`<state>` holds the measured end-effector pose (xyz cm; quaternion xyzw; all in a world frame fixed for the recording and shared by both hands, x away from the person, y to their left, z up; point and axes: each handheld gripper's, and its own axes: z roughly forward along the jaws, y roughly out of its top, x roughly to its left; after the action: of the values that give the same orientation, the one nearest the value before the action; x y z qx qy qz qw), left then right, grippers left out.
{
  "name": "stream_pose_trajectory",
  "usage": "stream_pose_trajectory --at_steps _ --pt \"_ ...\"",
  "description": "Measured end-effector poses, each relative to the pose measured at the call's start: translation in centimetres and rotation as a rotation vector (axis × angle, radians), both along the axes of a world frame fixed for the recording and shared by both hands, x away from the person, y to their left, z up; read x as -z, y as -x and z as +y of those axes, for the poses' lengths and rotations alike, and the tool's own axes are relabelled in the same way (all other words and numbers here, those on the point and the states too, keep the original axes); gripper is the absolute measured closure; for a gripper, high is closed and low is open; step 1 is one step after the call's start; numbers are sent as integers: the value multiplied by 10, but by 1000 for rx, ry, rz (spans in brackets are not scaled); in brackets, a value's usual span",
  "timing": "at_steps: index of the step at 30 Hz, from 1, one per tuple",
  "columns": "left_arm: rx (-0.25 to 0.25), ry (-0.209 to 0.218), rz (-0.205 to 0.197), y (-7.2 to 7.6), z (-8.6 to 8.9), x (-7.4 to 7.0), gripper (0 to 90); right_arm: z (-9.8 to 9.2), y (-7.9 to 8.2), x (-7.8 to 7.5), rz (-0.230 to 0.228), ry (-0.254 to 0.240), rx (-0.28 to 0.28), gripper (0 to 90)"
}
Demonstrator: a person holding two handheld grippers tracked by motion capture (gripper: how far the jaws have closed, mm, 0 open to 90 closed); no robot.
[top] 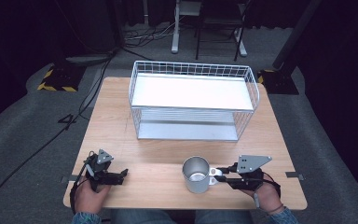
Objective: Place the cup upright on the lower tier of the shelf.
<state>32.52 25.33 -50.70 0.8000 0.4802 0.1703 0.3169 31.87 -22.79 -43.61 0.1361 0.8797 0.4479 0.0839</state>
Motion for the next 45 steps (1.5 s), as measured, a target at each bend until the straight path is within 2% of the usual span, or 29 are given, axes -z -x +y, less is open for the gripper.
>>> stream_pose_trajectory --at_steps 4,6,11,17,25,33,45 --pt "0 0 0 0 0 0 14 0 0 -4 -11 -14 19 723" --pt "0 0 0 0 0 0 14 0 -1 -8 -20 -40 32 723" --pt "0 -1 1 0 0 0 15 -1 -3 -13 -37 -69 51 723" --pt "-1 -1 0 0 0 0 15 -1 -12 -22 -61 -129 110 723" --pt "2 -3 -6 3 0 0 14 6 -32 -33 -105 -154 161 724" --pt "6 -6 -5 3 1 0 14 16 -52 -35 -129 -186 221 724" --pt "5 -2 -4 3 1 0 14 23 -76 -37 -167 -197 321 724"
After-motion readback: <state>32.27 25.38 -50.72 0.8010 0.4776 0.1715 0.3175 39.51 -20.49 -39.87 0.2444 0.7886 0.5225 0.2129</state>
